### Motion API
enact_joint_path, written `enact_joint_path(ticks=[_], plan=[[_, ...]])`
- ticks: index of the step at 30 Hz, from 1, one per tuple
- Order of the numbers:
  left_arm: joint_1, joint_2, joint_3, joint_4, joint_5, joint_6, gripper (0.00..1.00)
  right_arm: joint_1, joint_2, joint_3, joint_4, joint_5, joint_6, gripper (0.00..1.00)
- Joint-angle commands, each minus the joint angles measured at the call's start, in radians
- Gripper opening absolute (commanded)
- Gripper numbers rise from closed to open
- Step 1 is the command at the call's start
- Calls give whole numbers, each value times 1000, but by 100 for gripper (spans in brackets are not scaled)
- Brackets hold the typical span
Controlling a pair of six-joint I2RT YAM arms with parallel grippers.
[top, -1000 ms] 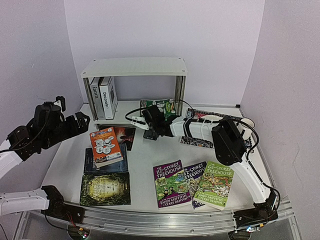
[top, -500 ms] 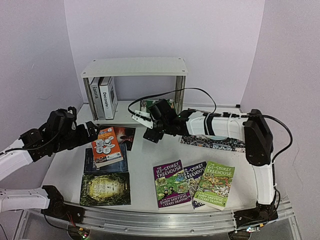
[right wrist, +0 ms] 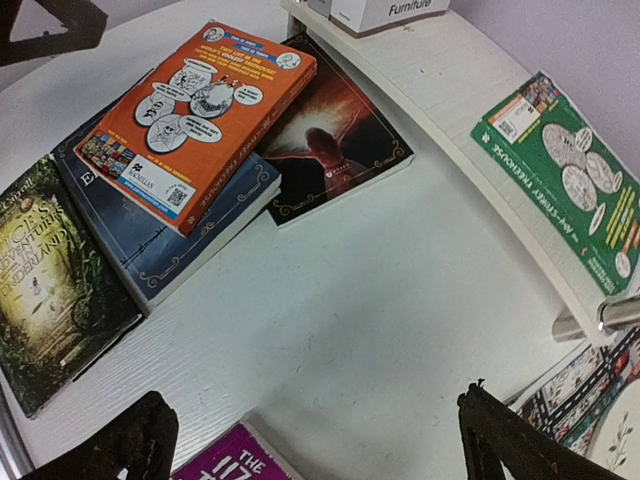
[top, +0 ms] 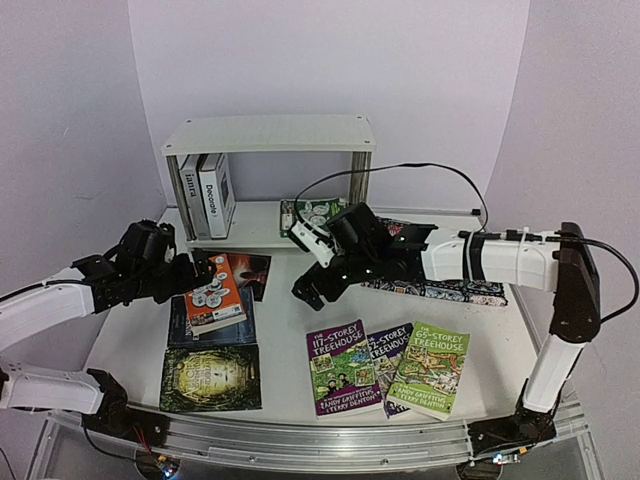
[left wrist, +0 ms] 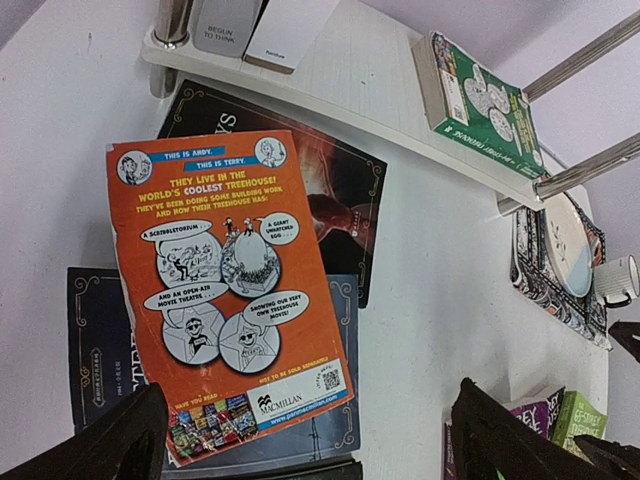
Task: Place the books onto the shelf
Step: Move the book from the book pile.
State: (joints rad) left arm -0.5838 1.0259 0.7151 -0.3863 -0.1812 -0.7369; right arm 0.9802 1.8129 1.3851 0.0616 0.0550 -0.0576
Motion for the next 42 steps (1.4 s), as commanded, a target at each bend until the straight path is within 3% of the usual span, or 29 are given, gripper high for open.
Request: enact_joint_path(ticks=[1, 3, 13, 18, 24, 30, 42], plan=[[126, 28, -61, 151, 184, 2, 100, -4, -70, -57, -45, -29, 182, 98], [187, 41, -95, 201, 276, -4, 100, -5, -69, -63, -45, -50, 221, 98], [387, 182, -146, 410, 402, 59, 96, -4, -69, -92, -30, -145, 299, 98], [397, 270, -93, 445, 315, 124, 96, -5, -67, -108, -29, -168, 293, 98], [398, 374, -55, 473, 256, 207, 81, -5, -86, -131, -22, -163, 270, 98], [399, 419, -43, 517, 218, 256, 73, -5, -86, -150, -11, -146, 240, 98], [425, 557, 13, 531, 297, 240, 77, -4, -56, -146, 14, -143, 220, 98]])
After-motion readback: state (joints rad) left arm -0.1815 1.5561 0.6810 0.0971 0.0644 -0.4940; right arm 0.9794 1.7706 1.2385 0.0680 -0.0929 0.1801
